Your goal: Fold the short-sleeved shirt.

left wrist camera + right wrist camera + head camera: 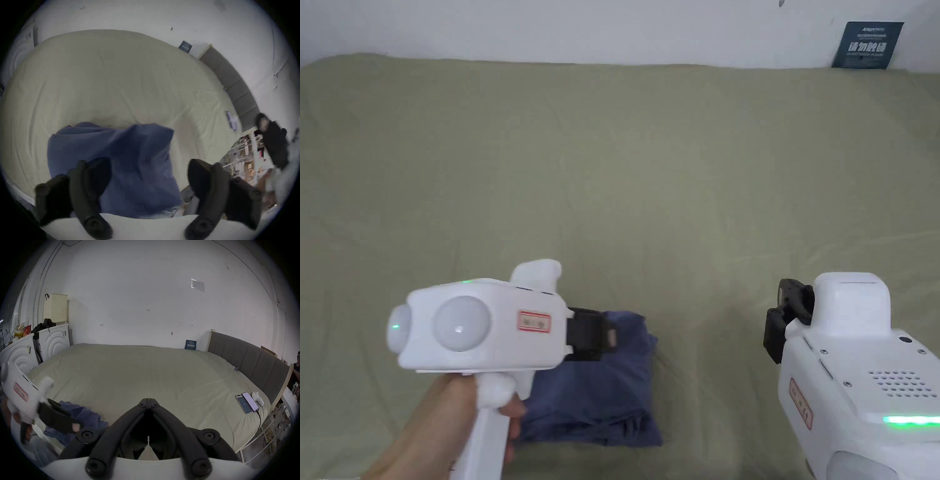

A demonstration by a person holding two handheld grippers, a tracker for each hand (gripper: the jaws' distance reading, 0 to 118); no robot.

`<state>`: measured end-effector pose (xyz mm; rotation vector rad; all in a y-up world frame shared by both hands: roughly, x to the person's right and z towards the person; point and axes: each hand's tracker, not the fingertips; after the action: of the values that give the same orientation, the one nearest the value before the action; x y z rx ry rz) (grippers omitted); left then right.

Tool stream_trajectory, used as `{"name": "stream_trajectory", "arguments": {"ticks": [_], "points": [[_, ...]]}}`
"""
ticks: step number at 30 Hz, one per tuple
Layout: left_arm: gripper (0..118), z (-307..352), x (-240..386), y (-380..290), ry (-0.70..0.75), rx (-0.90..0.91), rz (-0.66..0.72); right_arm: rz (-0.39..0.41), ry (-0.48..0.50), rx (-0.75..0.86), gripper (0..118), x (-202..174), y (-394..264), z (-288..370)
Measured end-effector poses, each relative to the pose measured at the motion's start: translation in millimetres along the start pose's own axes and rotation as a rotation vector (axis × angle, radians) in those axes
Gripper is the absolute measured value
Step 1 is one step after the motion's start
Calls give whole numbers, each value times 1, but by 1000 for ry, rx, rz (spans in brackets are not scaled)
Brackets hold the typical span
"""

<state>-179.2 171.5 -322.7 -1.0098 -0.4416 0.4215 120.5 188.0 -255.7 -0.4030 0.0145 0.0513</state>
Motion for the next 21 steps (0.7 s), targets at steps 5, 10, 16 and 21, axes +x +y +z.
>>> {"name": "stream_trajectory", "arguments": {"ticks": [5,10,16,21], "points": [[0,6,-30,1,-201,-13,133,-16,2,-11,0,-2,-3,1],[0,-54,-45,-25,-310,-145,158,-16,1,-33,0,-1,-8,3],[0,-102,-59,-61,-301,-184,168,0,-12,-54,0,3,-13,5],[0,-76,-48,-49,-266,-162,142,4,18,-64,0,-2,-15,6]]}}
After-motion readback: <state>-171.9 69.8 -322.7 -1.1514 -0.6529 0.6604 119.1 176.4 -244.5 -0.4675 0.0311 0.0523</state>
